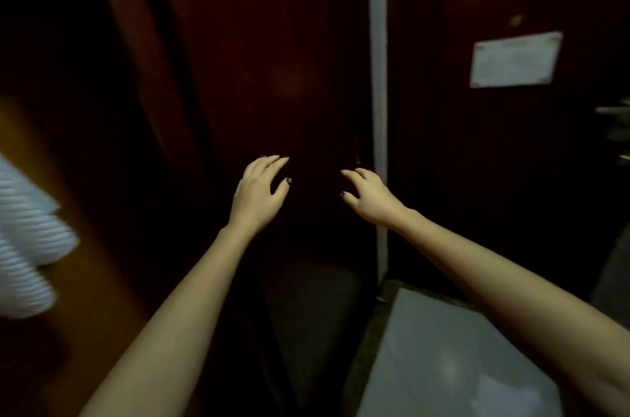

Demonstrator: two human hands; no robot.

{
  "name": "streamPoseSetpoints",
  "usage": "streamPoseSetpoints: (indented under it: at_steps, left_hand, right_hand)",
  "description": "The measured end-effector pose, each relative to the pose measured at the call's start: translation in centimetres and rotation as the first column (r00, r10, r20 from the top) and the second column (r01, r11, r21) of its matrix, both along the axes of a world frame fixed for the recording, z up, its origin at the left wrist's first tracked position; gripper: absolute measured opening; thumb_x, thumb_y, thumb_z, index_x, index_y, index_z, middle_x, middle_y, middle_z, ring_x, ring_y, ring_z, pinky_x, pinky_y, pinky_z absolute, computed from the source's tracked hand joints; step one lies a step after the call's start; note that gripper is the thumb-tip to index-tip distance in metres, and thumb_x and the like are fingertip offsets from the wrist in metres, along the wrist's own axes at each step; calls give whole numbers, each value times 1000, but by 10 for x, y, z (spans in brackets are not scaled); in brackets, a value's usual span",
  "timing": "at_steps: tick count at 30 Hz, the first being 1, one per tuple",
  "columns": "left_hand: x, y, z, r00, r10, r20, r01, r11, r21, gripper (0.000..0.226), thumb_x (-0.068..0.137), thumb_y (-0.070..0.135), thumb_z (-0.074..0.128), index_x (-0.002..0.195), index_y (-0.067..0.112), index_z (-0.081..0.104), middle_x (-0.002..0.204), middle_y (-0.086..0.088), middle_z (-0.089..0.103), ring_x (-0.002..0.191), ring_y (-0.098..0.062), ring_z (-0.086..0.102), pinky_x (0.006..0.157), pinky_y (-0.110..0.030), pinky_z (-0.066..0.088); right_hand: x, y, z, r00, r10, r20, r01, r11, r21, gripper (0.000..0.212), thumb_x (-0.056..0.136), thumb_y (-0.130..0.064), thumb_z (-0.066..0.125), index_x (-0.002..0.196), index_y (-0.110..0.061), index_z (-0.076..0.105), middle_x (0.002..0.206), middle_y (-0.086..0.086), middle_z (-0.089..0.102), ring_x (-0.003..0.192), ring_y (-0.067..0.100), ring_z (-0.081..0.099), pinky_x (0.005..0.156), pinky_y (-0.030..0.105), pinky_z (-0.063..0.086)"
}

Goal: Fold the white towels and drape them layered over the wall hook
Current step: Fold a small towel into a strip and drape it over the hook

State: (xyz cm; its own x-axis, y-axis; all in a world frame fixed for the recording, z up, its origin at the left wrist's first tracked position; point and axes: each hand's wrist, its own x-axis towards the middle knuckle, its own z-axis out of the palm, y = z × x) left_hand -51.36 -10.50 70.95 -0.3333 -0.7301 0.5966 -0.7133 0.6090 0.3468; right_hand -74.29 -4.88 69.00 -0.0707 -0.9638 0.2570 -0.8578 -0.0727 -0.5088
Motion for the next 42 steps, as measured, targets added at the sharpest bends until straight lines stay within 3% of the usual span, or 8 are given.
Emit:
streamPoseSetpoints:
  at_steps: [5, 10, 13, 21, 25, 29, 34, 42]
  left_hand:
    - [-152, -18, -48, 965, -243, 93, 232, 966, 113, 49, 99, 32, 50, 147, 27, 40, 153, 4, 37, 145, -15, 21, 116, -41, 23]
    - [-289, -20, -111, 885, -430, 179, 392, 895, 212, 49, 100, 31, 47, 147, 24, 40, 153, 2, 37, 144, -18, 23, 117, -40, 25]
    - [-358, -16, -153, 816, -524, 242, 454, 842, 293, 50, 100, 31, 46, 148, 24, 37, 155, 2, 34, 145, -19, 20, 118, -40, 22]
    - [-483, 11, -303, 632, -715, 298, 559, 688, 463, 50, 99, 29, 49, 147, 22, 38, 153, -2, 36, 143, -20, 25, 115, -37, 23]
    - [-516, 18, -410, 500, -785, 366, 573, 617, 540, 51, 99, 30, 48, 149, 24, 36, 154, -1, 34, 142, -20, 26, 116, -37, 24]
    - [-534, 19, -538, 447, -808, 383, 570, 587, 575, 50, 100, 28, 45, 149, 23, 36, 155, -1, 34, 143, -21, 25, 114, -33, 21]
    - [-534, 24, -729, 314, -829, 463, 573, 554, 603, 47, 100, 28, 44, 146, 23, 39, 149, -1, 41, 137, -19, 34, 110, -32, 31]
    - [-549, 16, -984, 348, -870, 350, 526, 490, 695, 46, 99, 33, 48, 144, 23, 43, 148, -1, 43, 135, -20, 36, 105, -30, 33]
  right_hand:
    - [-123, 34, -52, 970, -234, -57, 240, 961, 135, 59, 101, -31, 48, 153, -18, 26, 158, 17, 24, 147, 36, 15, 118, 52, 23]
    - [-234, 68, -124, 890, -452, -59, 447, 841, 306, 60, 101, -32, 48, 154, -19, 24, 160, 16, 21, 148, 34, 14, 118, 51, 22]
    - [-286, 90, -174, 850, -519, -92, 505, 751, 424, 62, 101, -34, 47, 155, -18, 21, 160, 15, 20, 148, 36, 15, 118, 52, 23]
    - [-372, 148, -311, 750, -650, -123, 595, 581, 555, 60, 100, -34, 46, 153, -16, 23, 156, 16, 26, 143, 37, 21, 114, 50, 26]
    - [-389, 169, -411, 715, -685, -136, 598, 500, 626, 59, 101, -36, 44, 153, -18, 23, 156, 15, 25, 142, 36, 23, 114, 50, 26]
    - [-396, 180, -536, 692, -710, -131, 585, 445, 678, 57, 101, -37, 44, 153, -20, 26, 158, 11, 25, 143, 35, 24, 115, 48, 26]
    - [-390, 188, -711, 647, -745, -162, 588, 352, 729, 57, 101, -39, 45, 153, -22, 28, 158, 9, 27, 144, 31, 24, 114, 40, 25]
    - [-396, 181, -958, 630, -774, -70, 571, 400, 717, 51, 100, -36, 50, 147, -20, 42, 152, 5, 41, 139, 25, 35, 112, 34, 30]
